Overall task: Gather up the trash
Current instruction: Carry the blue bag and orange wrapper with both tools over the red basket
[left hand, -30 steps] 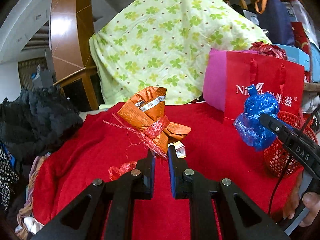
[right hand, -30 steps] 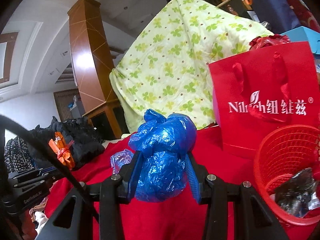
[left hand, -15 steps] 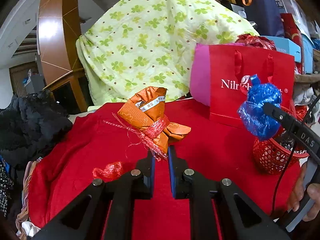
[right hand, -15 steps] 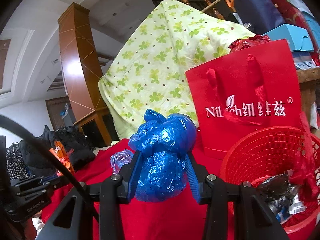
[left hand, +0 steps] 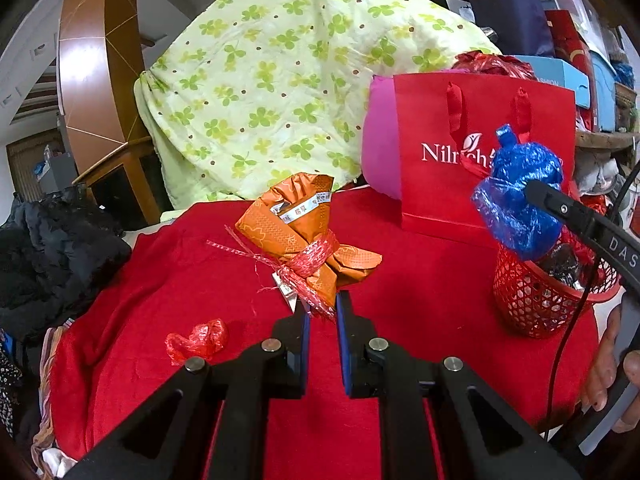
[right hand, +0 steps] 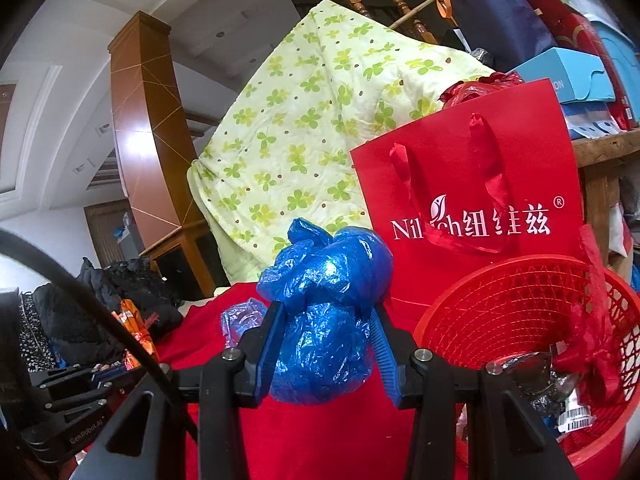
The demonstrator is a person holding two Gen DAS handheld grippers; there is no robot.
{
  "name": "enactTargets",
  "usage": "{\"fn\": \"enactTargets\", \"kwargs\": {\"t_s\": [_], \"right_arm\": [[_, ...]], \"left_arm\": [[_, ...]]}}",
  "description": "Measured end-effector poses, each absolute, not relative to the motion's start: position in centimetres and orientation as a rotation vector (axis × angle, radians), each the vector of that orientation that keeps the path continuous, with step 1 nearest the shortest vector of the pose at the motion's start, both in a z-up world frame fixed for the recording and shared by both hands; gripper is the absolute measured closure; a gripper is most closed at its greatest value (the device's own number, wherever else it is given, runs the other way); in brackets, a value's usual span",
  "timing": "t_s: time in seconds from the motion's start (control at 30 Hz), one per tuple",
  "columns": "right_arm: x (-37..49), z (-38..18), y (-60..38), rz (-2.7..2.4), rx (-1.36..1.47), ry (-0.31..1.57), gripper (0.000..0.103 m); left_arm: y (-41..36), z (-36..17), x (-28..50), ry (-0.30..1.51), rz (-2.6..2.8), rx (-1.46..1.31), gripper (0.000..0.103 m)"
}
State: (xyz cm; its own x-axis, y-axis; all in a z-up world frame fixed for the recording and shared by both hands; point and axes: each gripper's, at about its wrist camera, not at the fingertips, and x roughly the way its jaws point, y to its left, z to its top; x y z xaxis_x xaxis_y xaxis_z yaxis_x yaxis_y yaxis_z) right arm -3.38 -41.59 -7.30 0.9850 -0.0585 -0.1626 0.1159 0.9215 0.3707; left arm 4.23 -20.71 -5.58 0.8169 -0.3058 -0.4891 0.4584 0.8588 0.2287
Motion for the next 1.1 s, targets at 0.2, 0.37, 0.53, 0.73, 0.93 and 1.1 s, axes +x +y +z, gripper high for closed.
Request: {"fn": "enactTargets", "kwargs": {"t_s": [0.2,0.37,0.53,0.73,0.93,1.1], "right_arm": [[-3.4,-7.3,-41.6,-0.090,0.390,0.148,0.057],[-3.9,-7.3,-41.4,-0.094,0.391,0.142,0.057],[-4.3,-7.3,-41.6,-0.099,0.395,0.136,0.057],[-4.9,-7.2,-41.5,-0.109,0.408,0.132,0.057],[-5.6,-7.2,-41.4,-0.118,0.415,0.123,0.057],[-6.1,-7.1,-41.4,-0.126,0.425,0.113,0.057]], "left_arm": [[-21.0,-5.8,4.1,0.460,-0.427,0.354,0.090],[-21.3,-6.0,4.0,0.465,-0.434,0.363,0.090],[-21.7,-6.1,3.7,0.464,-0.443,0.374,0.090],[-22.3,-6.0,3.6,0.463,-0.451,0.383,0.090],[-23.0,-6.0,3.3,0.460,-0.461,0.397,0.090],[-23.6,-5.8,2.7,0.449,-0.468,0.410,0.090]]}}
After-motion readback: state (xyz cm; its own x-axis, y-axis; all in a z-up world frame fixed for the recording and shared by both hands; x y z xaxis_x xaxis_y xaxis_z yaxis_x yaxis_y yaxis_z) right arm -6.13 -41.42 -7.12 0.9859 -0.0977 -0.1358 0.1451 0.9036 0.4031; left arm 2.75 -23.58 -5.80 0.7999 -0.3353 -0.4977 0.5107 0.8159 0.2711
